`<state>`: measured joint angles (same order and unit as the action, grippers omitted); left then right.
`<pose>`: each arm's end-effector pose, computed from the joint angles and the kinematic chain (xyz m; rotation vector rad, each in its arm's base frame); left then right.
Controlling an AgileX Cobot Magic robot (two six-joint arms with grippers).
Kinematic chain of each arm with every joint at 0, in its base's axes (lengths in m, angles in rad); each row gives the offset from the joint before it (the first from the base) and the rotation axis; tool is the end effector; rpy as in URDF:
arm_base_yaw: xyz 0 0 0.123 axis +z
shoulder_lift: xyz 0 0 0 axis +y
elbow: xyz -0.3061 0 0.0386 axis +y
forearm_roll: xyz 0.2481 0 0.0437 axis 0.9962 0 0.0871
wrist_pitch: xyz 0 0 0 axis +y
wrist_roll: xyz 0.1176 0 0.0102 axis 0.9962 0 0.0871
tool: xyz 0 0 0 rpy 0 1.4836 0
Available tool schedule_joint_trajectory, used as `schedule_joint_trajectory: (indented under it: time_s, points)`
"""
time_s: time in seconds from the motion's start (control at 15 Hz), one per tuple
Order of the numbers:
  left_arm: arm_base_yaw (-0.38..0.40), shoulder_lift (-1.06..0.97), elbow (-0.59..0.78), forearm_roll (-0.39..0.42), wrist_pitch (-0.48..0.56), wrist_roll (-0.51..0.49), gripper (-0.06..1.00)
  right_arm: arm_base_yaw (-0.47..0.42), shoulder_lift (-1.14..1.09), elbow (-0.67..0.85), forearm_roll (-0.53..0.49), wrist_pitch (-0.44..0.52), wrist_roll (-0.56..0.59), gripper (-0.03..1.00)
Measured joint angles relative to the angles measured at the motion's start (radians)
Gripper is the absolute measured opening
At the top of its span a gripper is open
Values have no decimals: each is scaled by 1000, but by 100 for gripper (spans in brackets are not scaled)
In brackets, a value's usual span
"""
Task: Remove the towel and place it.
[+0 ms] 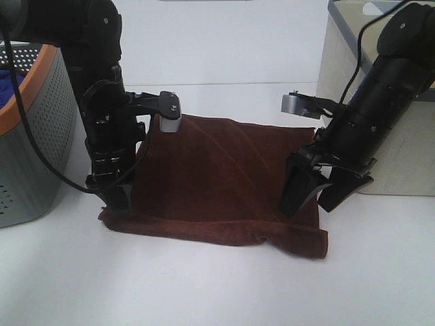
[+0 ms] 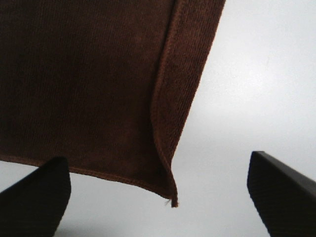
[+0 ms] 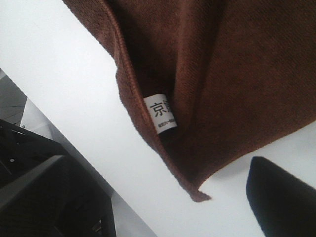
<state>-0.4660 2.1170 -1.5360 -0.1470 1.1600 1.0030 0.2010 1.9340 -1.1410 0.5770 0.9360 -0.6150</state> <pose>0.3628 -0.2002 0.1483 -1.9949 -2.3574 0.2313 0.3342 0.1210 0.1433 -0.6792 2.9596 0.7019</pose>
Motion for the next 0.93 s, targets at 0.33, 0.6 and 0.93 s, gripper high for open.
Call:
schedule_joint_trajectory:
  time_s: [0.33,0.6,0.93]
  points:
    - [0,-37,-50,0,0,-135,93,0,-121,-65,-3,50,22,86]
    - [0,-118,-172,-4,4,-307,93,0,-158,-259,-4,144,98,86]
    - [-3,-133,-441,98,53,-597,93,0,-164,-664,-203,151,297,86]
